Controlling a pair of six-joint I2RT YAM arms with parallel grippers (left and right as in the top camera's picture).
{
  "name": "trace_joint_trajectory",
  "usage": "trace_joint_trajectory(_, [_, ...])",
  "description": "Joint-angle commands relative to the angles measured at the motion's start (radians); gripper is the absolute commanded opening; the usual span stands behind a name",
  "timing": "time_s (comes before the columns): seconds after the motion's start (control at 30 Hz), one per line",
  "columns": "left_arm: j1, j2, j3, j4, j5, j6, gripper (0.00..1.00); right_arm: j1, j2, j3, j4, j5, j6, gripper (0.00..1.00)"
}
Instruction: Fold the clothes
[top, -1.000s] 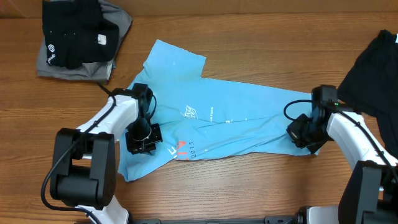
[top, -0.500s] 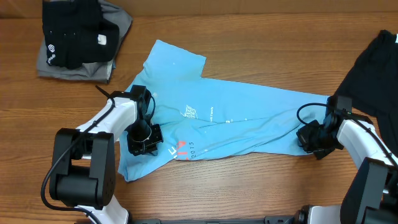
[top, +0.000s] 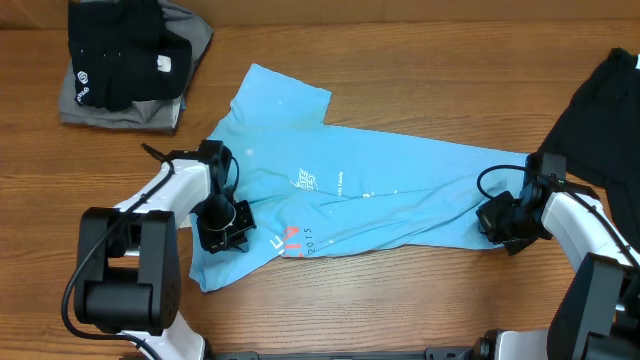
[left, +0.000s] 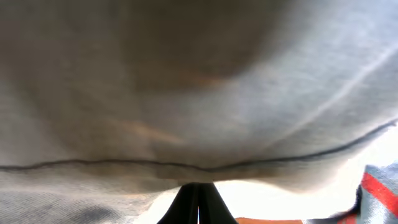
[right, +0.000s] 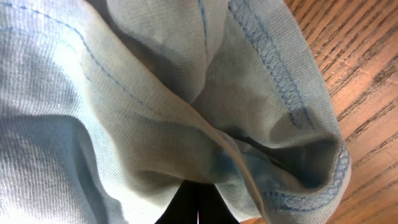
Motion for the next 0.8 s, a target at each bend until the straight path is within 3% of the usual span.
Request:
trace_joint_trajectory(0.0, [0.031, -0.002, -0.024, 0.007, -0.024, -0.021, 0.04, -0.004, -0.002, -0.006, -0.002, -0.006, 0.027, 0.04])
trace_joint_trajectory(0.3, [0.098, -0.002, -0.024, -0.001, -0.101, -0.097, 0.04, -0.063, -0.002, -0.006, -0.018, 0.009, 0.008, 0.04])
trace_joint_trajectory(0.77, [0.285, -0.002, -0.024, -0.034, -0.109, -0.034, 0.04, -0.159, -0.003, -0.003, -0.032, 0.013, -0.027, 0.04])
